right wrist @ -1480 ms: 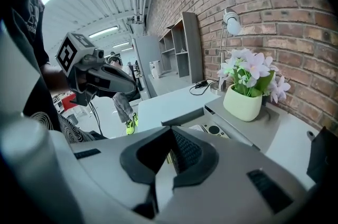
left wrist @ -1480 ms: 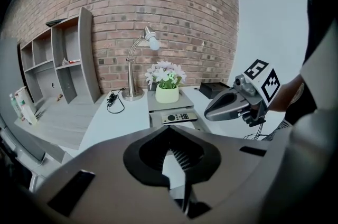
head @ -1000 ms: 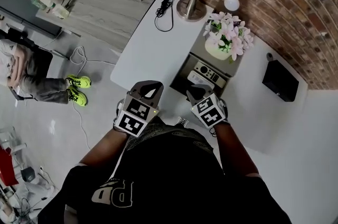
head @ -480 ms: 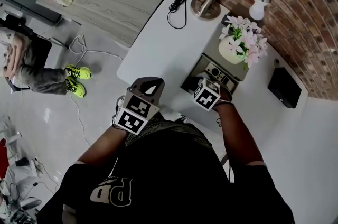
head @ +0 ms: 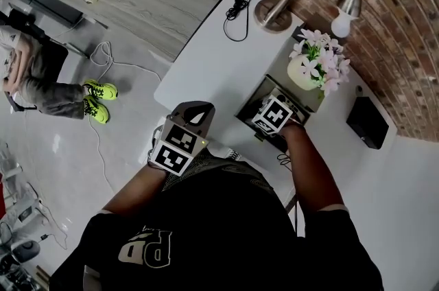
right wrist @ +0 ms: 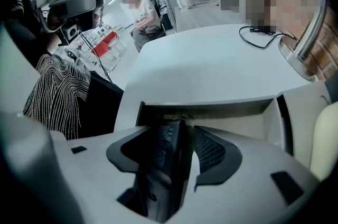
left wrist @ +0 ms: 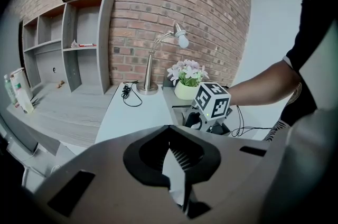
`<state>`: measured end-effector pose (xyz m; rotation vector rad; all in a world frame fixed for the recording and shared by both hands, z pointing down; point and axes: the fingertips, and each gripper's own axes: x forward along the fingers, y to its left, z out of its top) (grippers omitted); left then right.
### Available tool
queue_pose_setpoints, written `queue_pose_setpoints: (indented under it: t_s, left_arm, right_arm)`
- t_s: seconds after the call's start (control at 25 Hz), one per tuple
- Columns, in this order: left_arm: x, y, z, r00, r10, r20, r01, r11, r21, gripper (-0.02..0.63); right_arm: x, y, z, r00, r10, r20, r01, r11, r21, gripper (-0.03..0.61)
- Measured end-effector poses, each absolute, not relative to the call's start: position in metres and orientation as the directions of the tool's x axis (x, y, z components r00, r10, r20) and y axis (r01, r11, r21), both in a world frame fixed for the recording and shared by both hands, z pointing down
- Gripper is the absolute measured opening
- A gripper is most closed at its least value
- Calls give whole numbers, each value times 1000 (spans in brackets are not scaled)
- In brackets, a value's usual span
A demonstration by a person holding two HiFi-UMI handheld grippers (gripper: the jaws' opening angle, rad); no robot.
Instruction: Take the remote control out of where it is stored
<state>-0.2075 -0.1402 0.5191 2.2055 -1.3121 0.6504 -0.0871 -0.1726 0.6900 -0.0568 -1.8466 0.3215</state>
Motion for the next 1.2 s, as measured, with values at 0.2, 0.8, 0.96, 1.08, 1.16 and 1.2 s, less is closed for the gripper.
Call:
queue_pose_setpoints:
  t_s: [0.2,0.8,0.96,1.08,1.16,1.2]
  left_arm:
    - [-206,-137,520,424,-659,621,-893,-417,168,8]
    - [-187,-140,512,463,-647,605,-867,-471,160,6]
    - [-174,-145,510,510,-629,587,-846,-490,210,6]
    - [-163,-151,508,528,-616,584,-831,-516,208,7]
    - [-153,-155,505,542,-607,581,-818,-540,199,6]
    - [-148,-157,503,550,-604,577,-810,-553,194,8]
  right_arm:
    - [-89,-173,690,-251,216,943,-97,964,-247,239]
    - [-90,-162,641,-476,-31,879,-226,970,-88,87]
    - [-84,-171,605,-567,-157,809,-324,945,-44,84]
    - [-73,-179,574,-628,-268,730,-427,903,-36,83]
    - [-62,-184,555,-657,-335,676,-498,866,-54,81]
    - [-57,-186,547,-666,-363,651,-527,847,-66,80]
